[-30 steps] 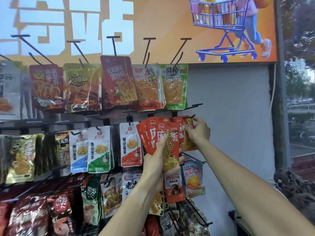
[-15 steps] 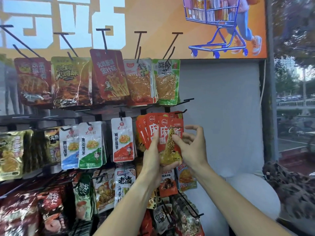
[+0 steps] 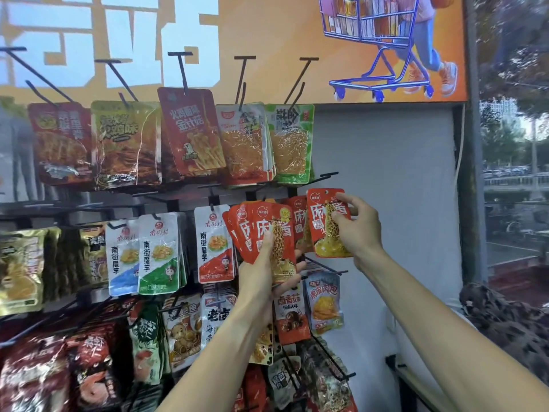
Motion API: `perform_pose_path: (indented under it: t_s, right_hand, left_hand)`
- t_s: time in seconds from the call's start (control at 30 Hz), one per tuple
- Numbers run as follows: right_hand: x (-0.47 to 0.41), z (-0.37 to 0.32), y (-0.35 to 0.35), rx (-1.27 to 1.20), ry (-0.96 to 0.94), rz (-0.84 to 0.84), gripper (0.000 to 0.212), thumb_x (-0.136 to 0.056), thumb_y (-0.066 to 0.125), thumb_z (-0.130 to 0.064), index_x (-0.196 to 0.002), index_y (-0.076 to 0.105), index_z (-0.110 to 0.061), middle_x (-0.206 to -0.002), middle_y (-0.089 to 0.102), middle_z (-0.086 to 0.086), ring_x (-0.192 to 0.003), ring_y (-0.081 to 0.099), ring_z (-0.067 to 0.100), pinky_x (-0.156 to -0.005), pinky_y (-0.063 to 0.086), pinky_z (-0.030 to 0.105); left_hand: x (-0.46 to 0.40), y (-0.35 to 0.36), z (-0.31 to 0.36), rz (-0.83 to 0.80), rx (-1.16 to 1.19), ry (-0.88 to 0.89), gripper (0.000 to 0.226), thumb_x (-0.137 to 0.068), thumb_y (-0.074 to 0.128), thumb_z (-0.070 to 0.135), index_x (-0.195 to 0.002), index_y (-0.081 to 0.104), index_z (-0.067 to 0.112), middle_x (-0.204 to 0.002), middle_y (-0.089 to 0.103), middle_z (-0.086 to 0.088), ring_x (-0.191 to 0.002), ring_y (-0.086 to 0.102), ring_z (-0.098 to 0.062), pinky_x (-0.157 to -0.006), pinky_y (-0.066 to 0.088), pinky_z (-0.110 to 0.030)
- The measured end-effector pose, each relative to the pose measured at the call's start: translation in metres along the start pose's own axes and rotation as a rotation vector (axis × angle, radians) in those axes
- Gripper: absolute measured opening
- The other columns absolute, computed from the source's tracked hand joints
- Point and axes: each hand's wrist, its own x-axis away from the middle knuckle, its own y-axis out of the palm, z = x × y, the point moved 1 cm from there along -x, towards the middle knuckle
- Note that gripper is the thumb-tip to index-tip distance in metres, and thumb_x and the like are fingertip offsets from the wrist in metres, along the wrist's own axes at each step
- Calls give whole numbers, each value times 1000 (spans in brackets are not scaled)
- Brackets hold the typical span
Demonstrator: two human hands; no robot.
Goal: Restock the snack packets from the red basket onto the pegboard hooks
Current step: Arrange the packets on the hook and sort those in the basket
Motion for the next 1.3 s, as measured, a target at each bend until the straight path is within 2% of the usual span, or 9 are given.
perform_pose_path:
  t_s: [0.2,0.33,0.5,0.6,0.67,0.83,0.97,1.07,1.3]
  right_hand:
    - [-14,8,11,165,-49,1,39,-103,63,-14,-141,61,-22,-126,60,1,-101,63,18,-61,52,21]
    - [-33,20,37,430,-103,-21,42,-100,63,-12,-140,62,-25,-135,63,9,-121,61,30,-101,52,40]
    - [-38,29,52,645,-85,-137,53,-100,55,-10,-149,52,-29,-137,59,16,-125,57,35,-104,46,39]
    - [-15,25,40,487,-113,-53,38,-103,58,-22,-141,60,-23,-133,60,10,-122,60,28,-101,48,37]
    - [9,21,34,198,-76,-61,26,-105,58,-36,-125,66,-22,-118,67,-1,-109,67,18,-86,56,29]
    - [45,15,28,-306,115,-59,33,-100,61,-51,-113,63,-20,-106,76,2,-97,76,20,-82,64,42]
    - [56,16,28,-277,91,-98,41,-91,80,-35,-119,51,-28,-103,77,3,-94,77,18,-83,64,47]
    - [53,18,28,-280,69,-37,44,-93,78,-17,-119,46,-31,-99,76,7,-91,77,21,-81,64,51]
    - [14,5,5,-125,-29,90,25,-100,69,-19,-111,63,-40,-116,70,1,-100,71,20,-79,63,55]
  left_hand:
    - [1,2,4,-38,-26,15,51,-98,61,60,-121,74,16,-106,80,-15,-98,79,-33,-73,67,-35]
    - [2,5,6,-84,-8,16,52,-101,54,60,-123,73,17,-108,79,-19,-94,76,-36,-76,65,-39]
    - [-3,3,5,-82,-5,-16,47,-107,47,51,-123,70,13,-106,79,-21,-100,76,-44,-81,63,-45]
    - [-4,1,2,-89,-1,-28,36,-107,56,45,-126,67,17,-107,80,-17,-98,78,-42,-74,66,-43]
    - [-5,1,-1,-79,-2,-21,39,-104,62,44,-131,66,16,-110,80,-16,-99,78,-39,-68,67,-40]
    - [-6,6,-7,-7,35,-20,40,-97,74,37,-129,69,14,-110,81,-9,-94,80,-30,-53,63,-34]
    - [-5,9,-8,5,-5,7,40,-96,75,39,-127,71,14,-108,81,-7,-89,80,-28,-48,59,-29]
    - [-5,11,-9,20,-61,45,42,-95,75,44,-124,71,13,-101,82,-8,-82,80,-27,-48,59,-29]
    - [-7,5,-4,-6,-167,82,44,-102,64,48,-119,71,8,-94,81,-15,-79,79,-35,-41,51,-26]
